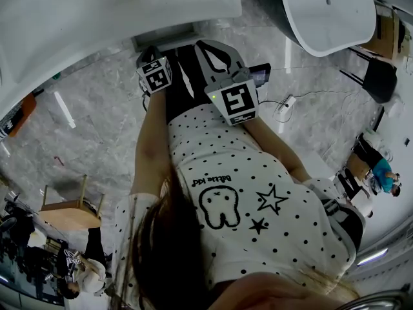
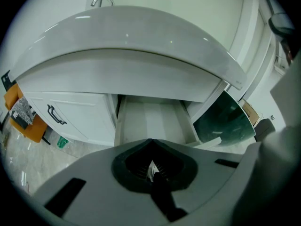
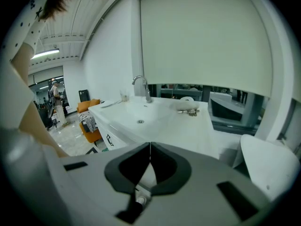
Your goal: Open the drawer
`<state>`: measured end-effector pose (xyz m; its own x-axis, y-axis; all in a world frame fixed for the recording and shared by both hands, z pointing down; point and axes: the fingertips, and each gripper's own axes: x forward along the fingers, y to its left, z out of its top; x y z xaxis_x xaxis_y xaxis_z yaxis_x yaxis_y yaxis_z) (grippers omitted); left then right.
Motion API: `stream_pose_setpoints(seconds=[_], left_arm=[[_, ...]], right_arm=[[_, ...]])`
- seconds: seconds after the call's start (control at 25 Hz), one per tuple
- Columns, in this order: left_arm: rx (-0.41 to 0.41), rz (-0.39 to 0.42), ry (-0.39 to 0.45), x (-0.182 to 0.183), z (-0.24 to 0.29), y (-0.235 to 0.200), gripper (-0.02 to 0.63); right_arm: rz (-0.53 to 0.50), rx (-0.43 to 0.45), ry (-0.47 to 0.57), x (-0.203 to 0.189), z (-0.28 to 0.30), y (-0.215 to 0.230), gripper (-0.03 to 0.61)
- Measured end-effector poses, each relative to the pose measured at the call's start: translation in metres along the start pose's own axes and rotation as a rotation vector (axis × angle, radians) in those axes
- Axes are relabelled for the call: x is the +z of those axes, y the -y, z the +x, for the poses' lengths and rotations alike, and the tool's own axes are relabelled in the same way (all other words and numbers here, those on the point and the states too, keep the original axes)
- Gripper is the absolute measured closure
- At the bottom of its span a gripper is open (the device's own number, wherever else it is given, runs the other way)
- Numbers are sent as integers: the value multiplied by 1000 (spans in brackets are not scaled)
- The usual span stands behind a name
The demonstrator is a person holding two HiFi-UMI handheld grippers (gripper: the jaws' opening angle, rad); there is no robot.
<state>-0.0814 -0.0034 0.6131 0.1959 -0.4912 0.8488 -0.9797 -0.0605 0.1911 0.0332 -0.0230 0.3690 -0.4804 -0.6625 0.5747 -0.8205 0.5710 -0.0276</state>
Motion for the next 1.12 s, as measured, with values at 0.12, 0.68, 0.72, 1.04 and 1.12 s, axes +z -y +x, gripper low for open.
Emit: stream_pose_setpoints(seconds=[0.12, 0.68, 0.72, 1.04, 1.12], left_arm=[[-26, 23, 49, 13, -9, 3, 609], [-96, 46, 287, 81, -82, 17, 609], [-100, 47, 300, 85, -86, 18, 609], [-131, 26, 443, 133, -136, 18, 609], [-139, 25, 503, 154, -157, 19, 609]], right_arm=[[2, -3, 1, 0, 0, 1, 563], [0, 0, 35, 11, -5, 2, 565], [-1, 0, 38, 12, -5, 3, 563], [-13, -15, 59, 22, -5, 6, 563], [-11, -23, 68, 24, -7, 10, 563]])
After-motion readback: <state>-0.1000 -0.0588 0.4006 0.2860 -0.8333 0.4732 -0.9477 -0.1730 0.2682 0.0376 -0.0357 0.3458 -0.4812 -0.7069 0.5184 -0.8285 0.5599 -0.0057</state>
